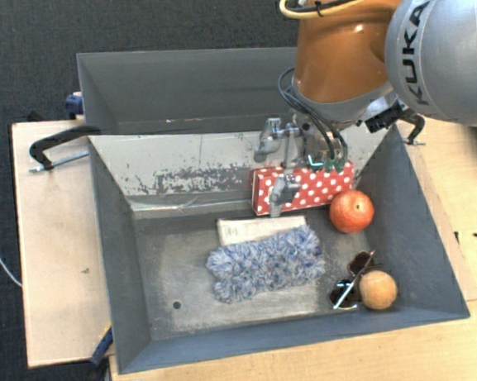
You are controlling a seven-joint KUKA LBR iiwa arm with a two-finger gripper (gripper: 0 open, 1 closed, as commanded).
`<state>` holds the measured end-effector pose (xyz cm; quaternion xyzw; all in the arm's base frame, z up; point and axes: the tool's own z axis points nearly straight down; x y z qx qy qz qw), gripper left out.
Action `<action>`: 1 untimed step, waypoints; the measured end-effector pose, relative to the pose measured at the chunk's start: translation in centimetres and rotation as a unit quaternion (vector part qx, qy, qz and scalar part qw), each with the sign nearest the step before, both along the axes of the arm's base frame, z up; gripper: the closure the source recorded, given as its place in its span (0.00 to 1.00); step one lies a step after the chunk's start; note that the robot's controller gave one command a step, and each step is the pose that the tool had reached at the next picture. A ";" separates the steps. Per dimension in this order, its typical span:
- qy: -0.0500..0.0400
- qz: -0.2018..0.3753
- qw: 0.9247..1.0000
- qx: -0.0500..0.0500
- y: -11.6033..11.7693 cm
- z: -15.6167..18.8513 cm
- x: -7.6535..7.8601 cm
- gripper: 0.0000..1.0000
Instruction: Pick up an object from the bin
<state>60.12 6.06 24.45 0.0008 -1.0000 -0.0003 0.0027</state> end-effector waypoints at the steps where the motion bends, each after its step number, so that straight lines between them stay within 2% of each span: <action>1: -0.004 -0.001 1.000 0.000 0.0 0.5 0.1 1.00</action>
Offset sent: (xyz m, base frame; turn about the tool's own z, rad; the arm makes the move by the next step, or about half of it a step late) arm 0.0000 0.0000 0.0000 0.0000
